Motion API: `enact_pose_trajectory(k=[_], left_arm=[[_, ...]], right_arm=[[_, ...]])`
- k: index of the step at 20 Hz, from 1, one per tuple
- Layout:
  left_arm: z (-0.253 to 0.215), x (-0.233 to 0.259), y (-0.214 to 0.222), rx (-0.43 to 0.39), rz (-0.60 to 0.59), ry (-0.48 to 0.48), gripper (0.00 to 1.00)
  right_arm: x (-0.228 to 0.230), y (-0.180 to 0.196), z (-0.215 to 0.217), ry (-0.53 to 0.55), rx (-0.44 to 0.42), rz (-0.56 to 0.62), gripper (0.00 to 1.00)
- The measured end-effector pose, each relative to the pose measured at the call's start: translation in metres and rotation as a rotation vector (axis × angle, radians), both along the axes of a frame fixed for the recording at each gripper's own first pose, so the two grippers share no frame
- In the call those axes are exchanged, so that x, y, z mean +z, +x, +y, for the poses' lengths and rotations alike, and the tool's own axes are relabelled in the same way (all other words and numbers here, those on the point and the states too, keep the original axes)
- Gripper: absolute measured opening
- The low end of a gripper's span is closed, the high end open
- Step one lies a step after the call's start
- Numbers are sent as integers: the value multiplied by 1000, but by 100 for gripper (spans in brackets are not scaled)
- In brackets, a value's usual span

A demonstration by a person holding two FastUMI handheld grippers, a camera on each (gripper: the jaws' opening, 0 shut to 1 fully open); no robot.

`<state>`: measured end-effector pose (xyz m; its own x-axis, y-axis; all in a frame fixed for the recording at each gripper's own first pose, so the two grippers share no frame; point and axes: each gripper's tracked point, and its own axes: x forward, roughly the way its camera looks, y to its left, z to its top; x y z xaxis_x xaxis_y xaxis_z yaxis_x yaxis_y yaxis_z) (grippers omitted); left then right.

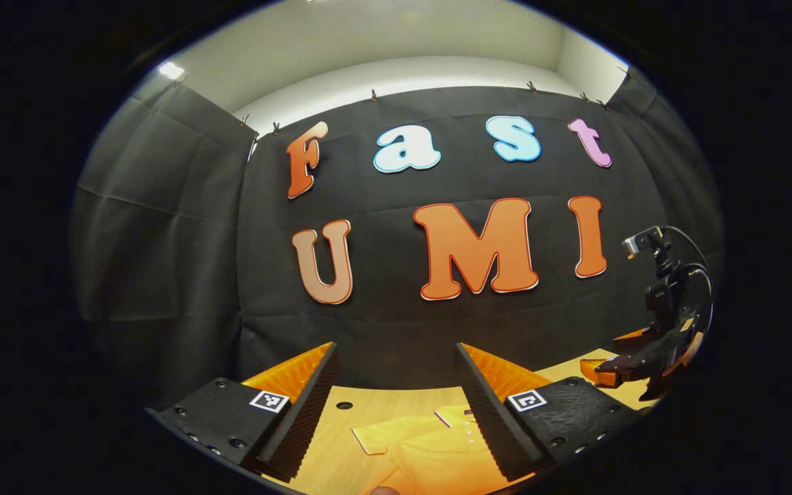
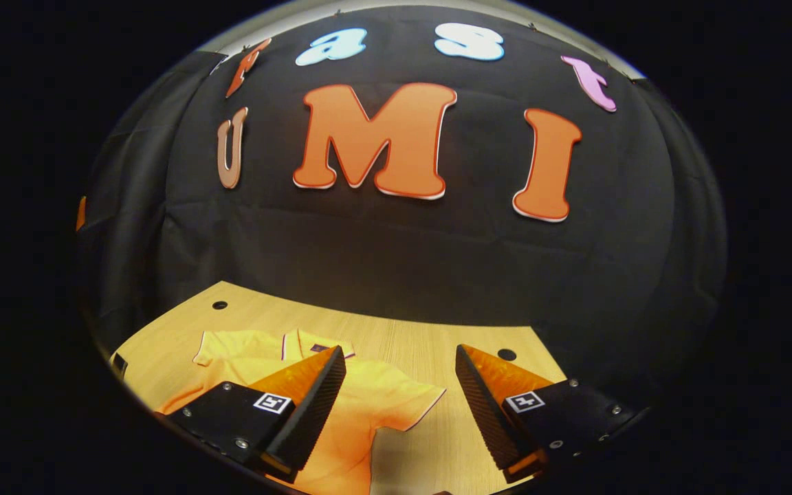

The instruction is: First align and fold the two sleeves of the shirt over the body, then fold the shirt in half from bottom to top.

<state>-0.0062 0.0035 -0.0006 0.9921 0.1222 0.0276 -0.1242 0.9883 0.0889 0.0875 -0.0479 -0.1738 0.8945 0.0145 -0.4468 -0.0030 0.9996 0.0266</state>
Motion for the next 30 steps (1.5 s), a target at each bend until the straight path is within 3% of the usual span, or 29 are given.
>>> enact_pose_trajectory(k=[4, 12, 22, 30], left_arm=[[4, -5, -2, 37, 16, 11, 99], [4, -25, -3, 87, 79, 44, 100], [6, -47, -4, 130, 160, 63, 99], [11, -57, -3, 159, 206, 60, 99]], right_arm=[[-41, 16, -8, 22, -11, 122, 97], [-142, 16, -14, 112, 4, 484, 96], [-219, 29, -36, 134, -62, 788, 95], [-263, 36, -29, 157, -79, 974, 82]])
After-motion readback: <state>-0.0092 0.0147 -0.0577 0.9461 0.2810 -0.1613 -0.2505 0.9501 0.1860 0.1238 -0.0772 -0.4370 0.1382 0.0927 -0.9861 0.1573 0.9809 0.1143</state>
